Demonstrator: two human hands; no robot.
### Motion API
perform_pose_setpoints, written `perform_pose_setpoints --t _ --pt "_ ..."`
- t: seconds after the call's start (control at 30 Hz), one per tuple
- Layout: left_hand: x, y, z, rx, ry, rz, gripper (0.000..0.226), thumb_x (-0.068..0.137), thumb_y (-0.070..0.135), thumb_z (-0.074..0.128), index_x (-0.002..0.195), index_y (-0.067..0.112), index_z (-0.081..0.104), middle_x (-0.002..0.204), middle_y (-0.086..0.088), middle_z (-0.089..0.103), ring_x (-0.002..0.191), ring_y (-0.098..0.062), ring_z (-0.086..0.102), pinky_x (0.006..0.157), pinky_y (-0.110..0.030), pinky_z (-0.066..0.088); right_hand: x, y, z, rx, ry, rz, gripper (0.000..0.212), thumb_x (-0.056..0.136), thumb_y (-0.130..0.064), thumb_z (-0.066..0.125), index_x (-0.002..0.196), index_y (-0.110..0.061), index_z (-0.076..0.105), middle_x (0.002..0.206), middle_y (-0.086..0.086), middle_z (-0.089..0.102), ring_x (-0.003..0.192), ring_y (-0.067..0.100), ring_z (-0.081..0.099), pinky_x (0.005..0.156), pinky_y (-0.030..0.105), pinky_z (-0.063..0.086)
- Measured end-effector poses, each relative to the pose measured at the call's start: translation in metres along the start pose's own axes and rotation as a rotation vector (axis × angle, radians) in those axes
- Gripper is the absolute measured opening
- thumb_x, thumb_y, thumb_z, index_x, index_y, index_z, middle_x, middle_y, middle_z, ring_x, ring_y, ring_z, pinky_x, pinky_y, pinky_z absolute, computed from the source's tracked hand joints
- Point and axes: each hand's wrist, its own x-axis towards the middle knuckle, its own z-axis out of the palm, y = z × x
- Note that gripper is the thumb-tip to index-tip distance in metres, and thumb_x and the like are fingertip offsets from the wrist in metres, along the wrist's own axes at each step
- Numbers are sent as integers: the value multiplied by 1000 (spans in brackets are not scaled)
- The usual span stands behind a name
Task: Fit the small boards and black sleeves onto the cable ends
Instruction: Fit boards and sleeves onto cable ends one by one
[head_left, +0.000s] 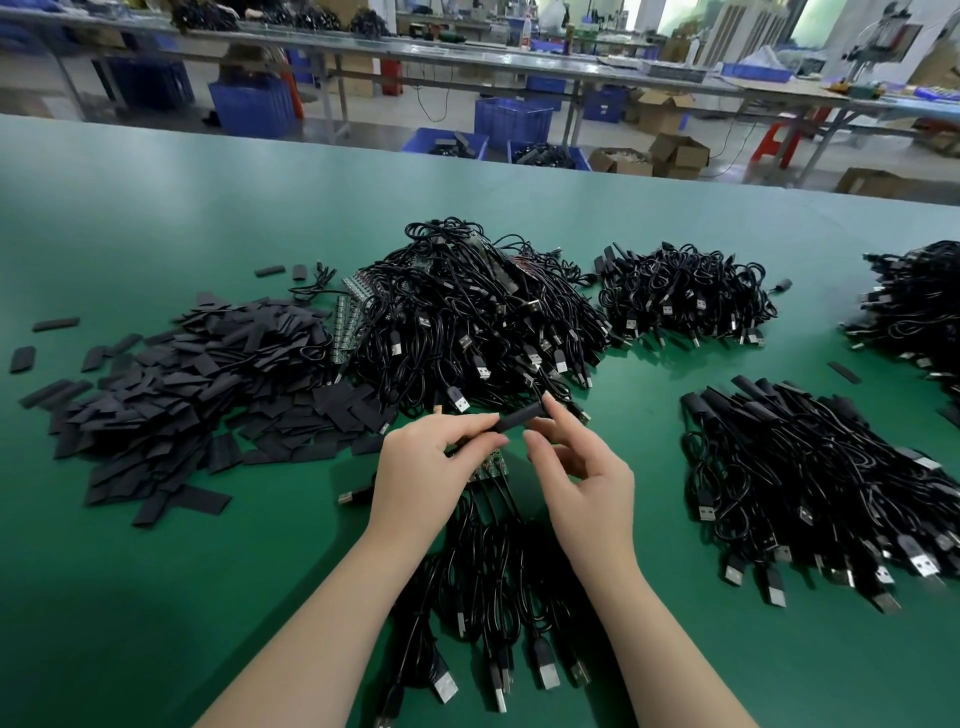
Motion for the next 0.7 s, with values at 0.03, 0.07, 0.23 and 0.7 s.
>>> perform_pose_setpoints --t 0.03,0.07,0.23,0.7 --pt "0 0 0 2 -3 -2 20 79 20 80 98 26 78 88 26 69 89 7 64 85 -18 50 0 -1 0 -23 -8 -14 57 91 -15 70 109 -68 59 100 -26 72 78 -1 65 70 8 47" --pt "0 0 0 4 -8 -2 21 79 20 80 99 26 78 87 26 69 89 7 64 86 -17 50 -1 -1 1 -39 -14 -23 59 92 -15 70 109 -70 58 100 -27 71 78 -1 64 71 8 47" --pt "0 0 -1 10 -27 0 24 78 19 81 100 27 77 87 27 69 89 7 65 86 -18 51 -1 1 0 -64 -23 -29 52 93 -14 68 108 -64 60 97 -29 71 82 0 67 70 7 47" --pt "-1 -1 -1 38 -41 25 24 77 20 81 100 22 78 89 16 73 86 2 67 83 -31 56 -3 6 0 -147 -59 -61 50 96 -14 64 125 -53 53 92 -27 70 75 0 66 66 6 46"
